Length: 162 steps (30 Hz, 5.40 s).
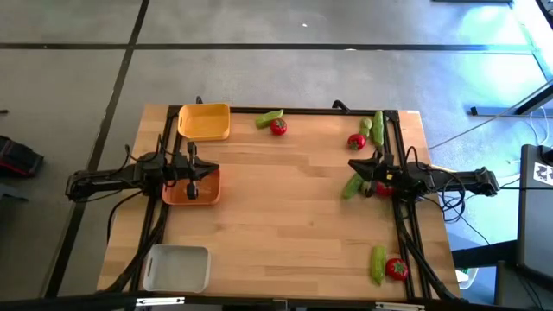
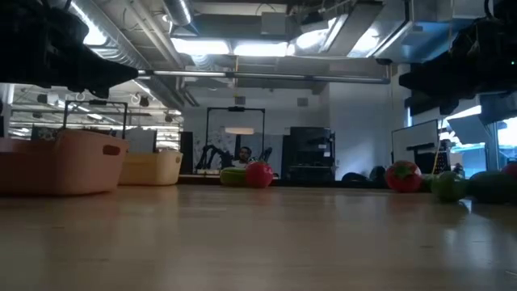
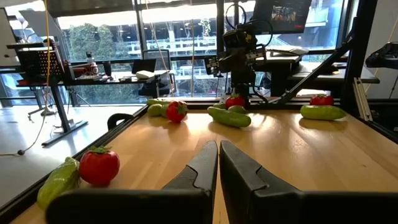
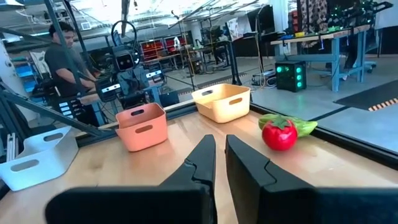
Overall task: Sort produce into baskets
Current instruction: Put the red tomato into the yellow bin
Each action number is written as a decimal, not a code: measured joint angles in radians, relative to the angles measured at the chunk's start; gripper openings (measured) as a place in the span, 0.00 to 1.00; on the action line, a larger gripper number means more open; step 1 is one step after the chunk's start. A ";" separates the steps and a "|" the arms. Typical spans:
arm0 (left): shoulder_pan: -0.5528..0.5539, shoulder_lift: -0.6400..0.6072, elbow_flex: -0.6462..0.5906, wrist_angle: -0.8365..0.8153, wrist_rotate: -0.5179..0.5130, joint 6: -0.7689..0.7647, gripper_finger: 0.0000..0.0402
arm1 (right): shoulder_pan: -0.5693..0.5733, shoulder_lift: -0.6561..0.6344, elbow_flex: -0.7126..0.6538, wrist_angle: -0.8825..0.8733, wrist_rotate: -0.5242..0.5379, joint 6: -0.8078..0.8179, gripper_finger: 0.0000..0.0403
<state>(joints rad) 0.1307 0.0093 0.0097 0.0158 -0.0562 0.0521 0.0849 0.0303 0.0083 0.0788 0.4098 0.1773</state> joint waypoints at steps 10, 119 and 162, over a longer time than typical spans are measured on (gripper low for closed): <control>0.001 0.000 0.000 0.001 0.000 -0.012 0.04 | 0.000 0.000 0.000 0.044 0.005 0.000 0.09; 0.263 1.799 1.236 -0.053 -0.144 -0.258 0.71 | 0.000 0.000 0.000 0.036 0.106 -0.105 0.09; 0.361 2.054 1.436 -0.303 -0.190 -0.210 0.71 | 0.000 0.000 0.000 0.020 0.140 -0.104 0.09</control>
<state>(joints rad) 0.4921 2.0636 1.4457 -0.2874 -0.2462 -0.1574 0.0846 0.0299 0.0083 0.0991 0.5499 0.0735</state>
